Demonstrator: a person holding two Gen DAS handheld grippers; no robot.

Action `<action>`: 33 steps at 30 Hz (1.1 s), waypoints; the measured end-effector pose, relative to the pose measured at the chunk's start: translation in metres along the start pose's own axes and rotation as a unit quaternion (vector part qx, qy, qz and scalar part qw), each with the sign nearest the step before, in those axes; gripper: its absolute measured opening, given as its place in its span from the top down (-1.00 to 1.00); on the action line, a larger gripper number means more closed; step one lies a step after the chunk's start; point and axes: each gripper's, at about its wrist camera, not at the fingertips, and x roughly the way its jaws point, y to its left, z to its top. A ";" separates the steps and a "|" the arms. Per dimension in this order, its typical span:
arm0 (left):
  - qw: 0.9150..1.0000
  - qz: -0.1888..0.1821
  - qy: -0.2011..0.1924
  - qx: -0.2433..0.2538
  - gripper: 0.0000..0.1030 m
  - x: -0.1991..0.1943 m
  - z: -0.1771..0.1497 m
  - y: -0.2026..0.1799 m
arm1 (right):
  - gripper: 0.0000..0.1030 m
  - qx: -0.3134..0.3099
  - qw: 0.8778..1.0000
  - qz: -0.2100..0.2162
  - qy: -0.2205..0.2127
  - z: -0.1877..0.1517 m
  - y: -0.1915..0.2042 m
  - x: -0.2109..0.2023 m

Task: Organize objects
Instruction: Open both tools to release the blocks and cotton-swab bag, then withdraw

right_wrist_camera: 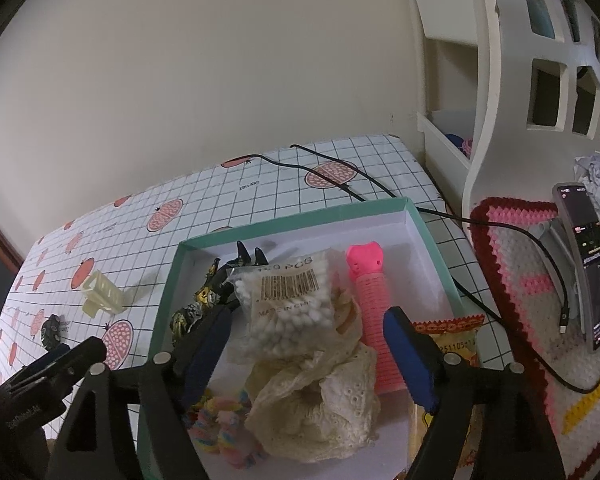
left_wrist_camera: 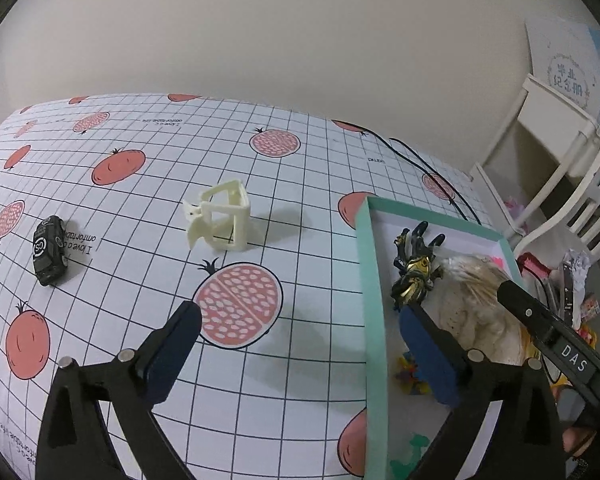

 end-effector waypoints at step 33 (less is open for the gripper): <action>0.998 0.028 -0.055 -0.021 -1.00 -0.017 0.008 0.013 | -1.00 -0.011 0.999 -0.025 -0.046 0.008 0.010 -0.019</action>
